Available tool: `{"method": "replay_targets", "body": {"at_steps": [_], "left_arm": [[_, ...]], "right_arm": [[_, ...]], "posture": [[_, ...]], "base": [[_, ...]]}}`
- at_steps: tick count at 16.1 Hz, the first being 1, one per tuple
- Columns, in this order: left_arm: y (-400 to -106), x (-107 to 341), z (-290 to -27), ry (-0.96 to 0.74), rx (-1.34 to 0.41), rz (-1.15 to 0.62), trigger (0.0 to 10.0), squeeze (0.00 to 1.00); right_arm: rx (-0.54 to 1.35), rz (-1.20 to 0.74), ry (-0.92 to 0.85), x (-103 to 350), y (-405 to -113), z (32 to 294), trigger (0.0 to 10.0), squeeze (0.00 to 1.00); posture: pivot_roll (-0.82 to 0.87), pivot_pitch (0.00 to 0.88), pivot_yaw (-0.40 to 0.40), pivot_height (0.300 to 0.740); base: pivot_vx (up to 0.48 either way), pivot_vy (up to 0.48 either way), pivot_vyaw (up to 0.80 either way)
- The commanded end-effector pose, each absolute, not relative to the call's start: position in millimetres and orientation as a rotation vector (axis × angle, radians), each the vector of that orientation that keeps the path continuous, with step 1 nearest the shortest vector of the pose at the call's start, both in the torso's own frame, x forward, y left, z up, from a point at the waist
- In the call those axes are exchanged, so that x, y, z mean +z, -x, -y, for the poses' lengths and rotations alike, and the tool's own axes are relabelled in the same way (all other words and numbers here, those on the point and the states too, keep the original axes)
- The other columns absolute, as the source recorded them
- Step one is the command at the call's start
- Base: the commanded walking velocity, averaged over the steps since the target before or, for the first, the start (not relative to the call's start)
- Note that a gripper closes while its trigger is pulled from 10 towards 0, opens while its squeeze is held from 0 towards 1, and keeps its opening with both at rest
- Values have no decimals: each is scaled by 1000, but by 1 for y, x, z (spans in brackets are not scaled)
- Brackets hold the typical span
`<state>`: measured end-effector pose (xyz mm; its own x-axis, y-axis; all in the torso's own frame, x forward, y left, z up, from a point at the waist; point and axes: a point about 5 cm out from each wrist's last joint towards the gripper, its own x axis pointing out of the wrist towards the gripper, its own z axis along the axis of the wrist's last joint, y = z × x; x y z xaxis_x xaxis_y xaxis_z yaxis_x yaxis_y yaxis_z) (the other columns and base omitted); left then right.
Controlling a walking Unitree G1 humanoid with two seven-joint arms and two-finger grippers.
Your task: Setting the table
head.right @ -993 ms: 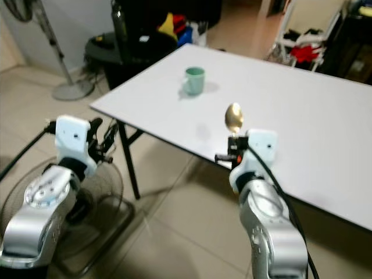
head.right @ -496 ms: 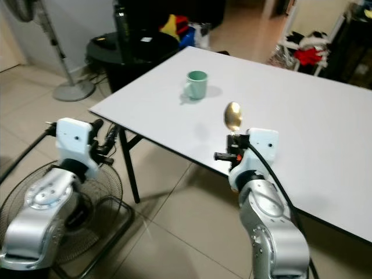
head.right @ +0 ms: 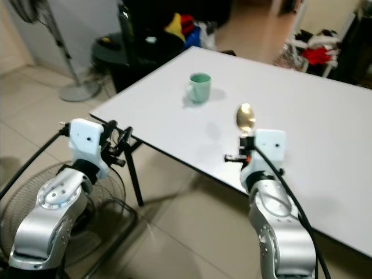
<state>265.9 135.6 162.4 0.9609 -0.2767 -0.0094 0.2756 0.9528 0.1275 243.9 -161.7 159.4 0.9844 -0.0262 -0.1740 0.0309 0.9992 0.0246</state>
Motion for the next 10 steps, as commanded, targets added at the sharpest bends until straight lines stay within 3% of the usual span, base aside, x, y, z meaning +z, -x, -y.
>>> {"method": "replay_targets", "body": {"at_steps": [1,10], "left_arm": [[-267,164,-145,-146,-249,12,10000,0],[-269,165,-144,-140,-252,9,10000,0]], "right_arm": [[0,-155,-40,162,-246,153,10000,0],[-9,-156,-42,160,-246,153,10000,0]], "posture": [[40,0,28,740],[38,0,29,740]], "base": [[285,0,0],[284,0,0]]}}
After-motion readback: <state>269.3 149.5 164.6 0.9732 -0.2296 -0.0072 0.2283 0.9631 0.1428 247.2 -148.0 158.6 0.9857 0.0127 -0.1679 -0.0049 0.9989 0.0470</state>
